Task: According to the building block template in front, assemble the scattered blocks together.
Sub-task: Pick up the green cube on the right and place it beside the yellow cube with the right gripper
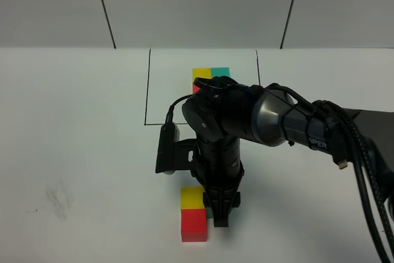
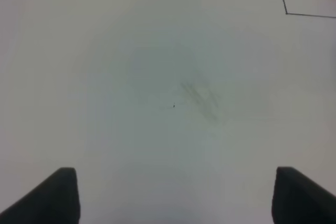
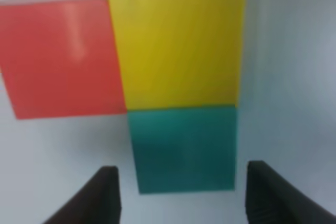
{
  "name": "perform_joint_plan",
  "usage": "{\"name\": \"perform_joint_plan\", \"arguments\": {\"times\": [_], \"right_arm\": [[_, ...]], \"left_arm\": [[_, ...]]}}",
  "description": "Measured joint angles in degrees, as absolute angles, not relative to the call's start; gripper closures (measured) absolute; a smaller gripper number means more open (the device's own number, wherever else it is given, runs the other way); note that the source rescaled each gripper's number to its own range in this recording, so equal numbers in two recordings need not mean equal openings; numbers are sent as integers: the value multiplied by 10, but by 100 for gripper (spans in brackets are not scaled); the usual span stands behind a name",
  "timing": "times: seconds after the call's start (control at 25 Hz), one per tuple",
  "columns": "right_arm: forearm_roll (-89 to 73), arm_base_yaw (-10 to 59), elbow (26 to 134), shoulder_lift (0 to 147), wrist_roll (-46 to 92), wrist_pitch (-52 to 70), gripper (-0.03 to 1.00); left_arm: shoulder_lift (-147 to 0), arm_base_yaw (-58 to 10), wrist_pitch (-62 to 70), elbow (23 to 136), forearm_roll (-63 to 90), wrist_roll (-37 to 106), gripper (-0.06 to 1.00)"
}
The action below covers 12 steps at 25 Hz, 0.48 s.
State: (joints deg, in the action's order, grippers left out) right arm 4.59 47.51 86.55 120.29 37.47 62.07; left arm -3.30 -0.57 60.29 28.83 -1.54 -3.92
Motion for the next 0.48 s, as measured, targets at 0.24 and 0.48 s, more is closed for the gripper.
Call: {"name": "perform_joint_plan", "arguments": {"times": [0.24, 0.48], "right_arm": [[46, 475, 866, 1168, 331, 636, 38], [130, 466, 866, 1137, 190, 667, 8]], "left_arm": [[-33, -6, 603, 288, -15, -39, 19], [-33, -6, 603, 288, -15, -39, 19]]}}
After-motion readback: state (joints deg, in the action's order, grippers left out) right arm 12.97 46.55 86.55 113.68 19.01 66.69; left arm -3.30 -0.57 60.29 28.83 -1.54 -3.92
